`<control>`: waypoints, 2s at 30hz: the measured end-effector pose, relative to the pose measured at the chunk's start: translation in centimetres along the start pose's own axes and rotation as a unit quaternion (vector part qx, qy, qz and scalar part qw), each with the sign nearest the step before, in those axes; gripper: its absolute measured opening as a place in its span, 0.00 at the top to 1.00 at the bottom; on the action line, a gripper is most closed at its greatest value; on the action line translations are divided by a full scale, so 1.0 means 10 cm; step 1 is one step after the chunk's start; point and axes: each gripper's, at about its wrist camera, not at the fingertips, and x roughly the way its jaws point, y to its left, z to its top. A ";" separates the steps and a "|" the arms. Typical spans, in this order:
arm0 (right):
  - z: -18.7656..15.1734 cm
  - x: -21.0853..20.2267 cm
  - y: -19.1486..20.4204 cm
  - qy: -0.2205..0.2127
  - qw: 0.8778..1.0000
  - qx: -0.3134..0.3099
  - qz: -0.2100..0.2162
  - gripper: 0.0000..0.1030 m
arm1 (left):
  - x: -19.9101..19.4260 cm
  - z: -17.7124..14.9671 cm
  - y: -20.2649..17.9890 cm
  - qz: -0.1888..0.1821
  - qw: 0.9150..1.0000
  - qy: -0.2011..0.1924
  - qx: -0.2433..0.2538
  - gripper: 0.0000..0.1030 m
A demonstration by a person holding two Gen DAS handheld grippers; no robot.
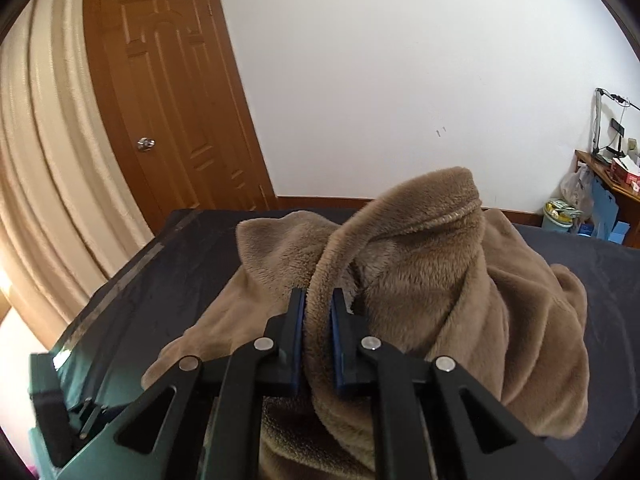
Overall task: Fold clothes
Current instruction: 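Reach the right gripper into the brown fleece and close on it, then lift the gripped fleece with the right gripper and pull it aside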
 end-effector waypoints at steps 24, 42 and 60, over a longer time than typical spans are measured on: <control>-0.82 -0.69 -0.30 0.019 0.996 0.072 0.055 0.55 | -1.04 -0.71 -0.58 -0.018 0.992 -0.121 0.012 0.01; -0.67 -0.41 -0.43 0.022 0.984 0.151 0.095 0.79 | -0.71 -0.46 -0.57 -0.009 0.997 -0.075 -0.007 0.01; -0.64 -0.64 -0.46 -0.009 0.965 0.160 0.209 0.82 | -1.33 -1.34 -1.17 0.015 0.997 -0.074 0.020 0.01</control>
